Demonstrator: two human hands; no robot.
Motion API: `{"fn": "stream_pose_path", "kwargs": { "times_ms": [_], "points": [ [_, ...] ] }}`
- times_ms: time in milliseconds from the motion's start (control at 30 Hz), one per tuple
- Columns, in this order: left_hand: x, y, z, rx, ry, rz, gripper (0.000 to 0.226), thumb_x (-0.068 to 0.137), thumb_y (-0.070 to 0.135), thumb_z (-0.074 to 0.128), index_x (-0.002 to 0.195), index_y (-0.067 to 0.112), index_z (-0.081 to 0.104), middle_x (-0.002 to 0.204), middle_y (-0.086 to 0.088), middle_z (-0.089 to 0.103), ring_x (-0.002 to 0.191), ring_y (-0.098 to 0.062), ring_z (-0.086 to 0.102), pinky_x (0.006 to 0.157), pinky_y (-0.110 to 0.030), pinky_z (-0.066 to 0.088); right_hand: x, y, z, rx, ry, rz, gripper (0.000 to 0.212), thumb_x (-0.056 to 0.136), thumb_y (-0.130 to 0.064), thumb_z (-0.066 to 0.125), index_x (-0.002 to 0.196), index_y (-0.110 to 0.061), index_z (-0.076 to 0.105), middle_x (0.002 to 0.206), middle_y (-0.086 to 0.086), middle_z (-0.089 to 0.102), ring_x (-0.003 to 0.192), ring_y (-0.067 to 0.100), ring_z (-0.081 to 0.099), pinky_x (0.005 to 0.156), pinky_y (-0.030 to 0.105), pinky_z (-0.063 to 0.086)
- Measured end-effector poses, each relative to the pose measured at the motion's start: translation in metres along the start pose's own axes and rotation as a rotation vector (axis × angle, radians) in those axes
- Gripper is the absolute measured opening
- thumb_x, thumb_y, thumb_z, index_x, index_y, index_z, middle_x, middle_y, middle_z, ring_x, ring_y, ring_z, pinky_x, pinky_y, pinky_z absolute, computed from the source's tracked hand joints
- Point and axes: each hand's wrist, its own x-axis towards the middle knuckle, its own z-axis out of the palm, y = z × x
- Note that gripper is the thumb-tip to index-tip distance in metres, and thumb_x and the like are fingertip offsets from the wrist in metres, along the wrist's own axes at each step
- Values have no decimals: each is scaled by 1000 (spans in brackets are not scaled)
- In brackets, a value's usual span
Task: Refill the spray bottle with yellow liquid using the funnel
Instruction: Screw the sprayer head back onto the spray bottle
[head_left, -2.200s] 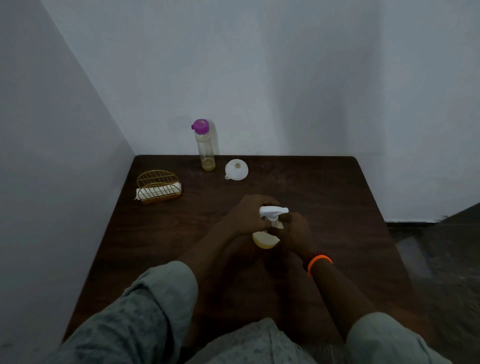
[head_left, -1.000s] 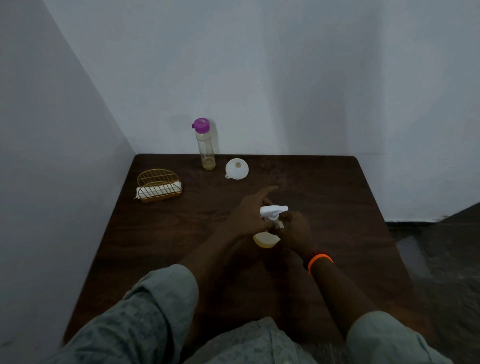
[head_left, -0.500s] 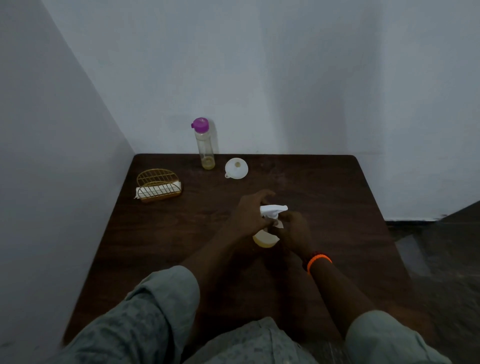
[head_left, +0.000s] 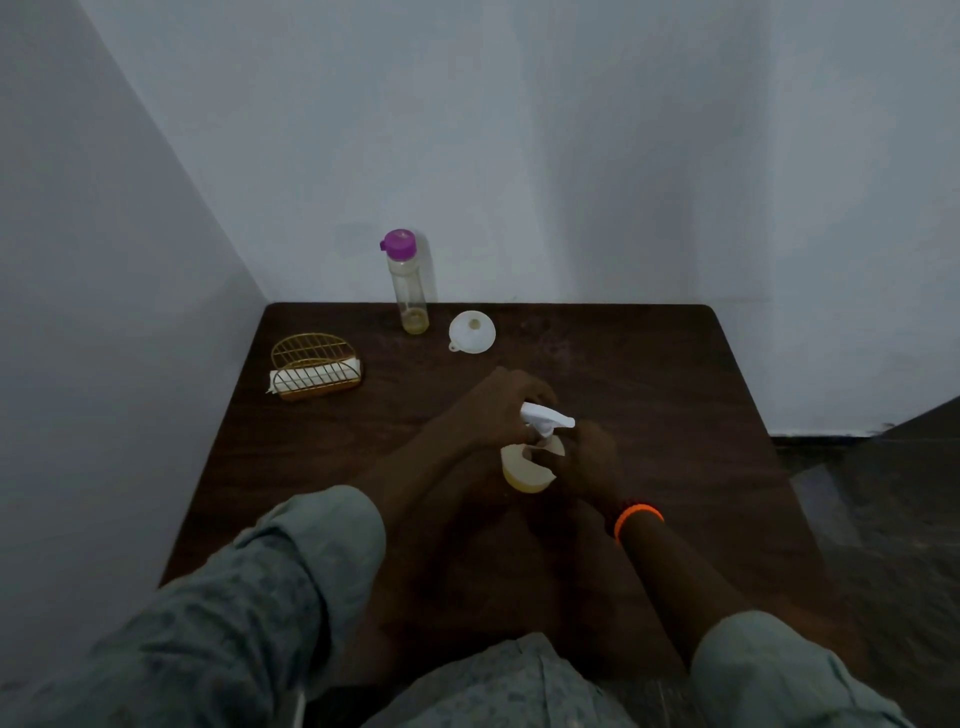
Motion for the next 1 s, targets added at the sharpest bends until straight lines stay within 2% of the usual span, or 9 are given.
{"fn": "stream_pose_path", "kwargs": {
  "times_ms": [67,200,367,533,633,733,833,933,1000],
  "points": [
    [5,1,-5,51,-83,40,24,68,25,79,92,24,75,87,15,71,76,-2,64,71,-25,52,1,1,1,15,-11,-5,21,80,-31,83,83,-19,66,71,-20,49,66,-2,50,67,22,38],
    [12,2,-11,121,-155,102,15,73,23,78,88,22,76,82,14,68,69,0,53,74,-33,52,6,5,2,47,-28,38,40,77,-33,85,60,-34,48,61,-15,51,58,0,50,58,23,37],
    [21,5,-17,248,-280,133,25,71,26,79,96,23,73,85,19,57,73,-2,47,79,-33,49,6,6,2,81,-11,46,44,76,-30,86,56,-32,47,56,-14,50,53,1,50,52,16,33],
    [28,14,-24,354,-358,186,29,77,26,77,104,16,71,102,0,66,87,-11,52,84,-35,50,7,12,7,108,35,77,39,69,-36,90,59,-31,52,62,-5,59,59,9,57,57,38,45],
    [29,19,-27,421,-363,196,31,78,27,77,106,15,71,104,-2,67,94,-19,58,86,-36,49,7,12,8,120,49,52,39,68,-36,90,60,-35,53,62,-9,58,60,11,57,57,32,41],
    [25,18,-22,449,-291,220,29,73,30,78,98,18,73,97,0,71,91,-19,63,94,-43,48,6,15,9,125,38,39,28,68,-40,89,67,-33,61,68,-4,65,67,17,64,60,31,44],
    [7,11,-14,413,-154,178,37,73,28,78,108,18,72,107,0,73,103,-18,66,114,-46,32,0,9,8,111,41,38,26,72,-40,87,80,-20,71,72,-1,67,69,16,64,60,28,43],
    [-28,7,-4,169,157,63,72,71,32,82,137,16,56,137,-2,59,129,-16,51,114,-37,33,-6,1,4,119,49,20,29,74,-35,86,61,-30,60,57,-11,56,55,8,55,55,25,35],
    [-57,6,11,17,360,-128,93,69,38,84,147,11,41,150,-6,46,139,-17,40,115,-30,31,-11,1,-1,116,56,-1,40,74,-33,86,53,-34,52,51,-12,51,50,4,50,53,23,33]
  ]
}}
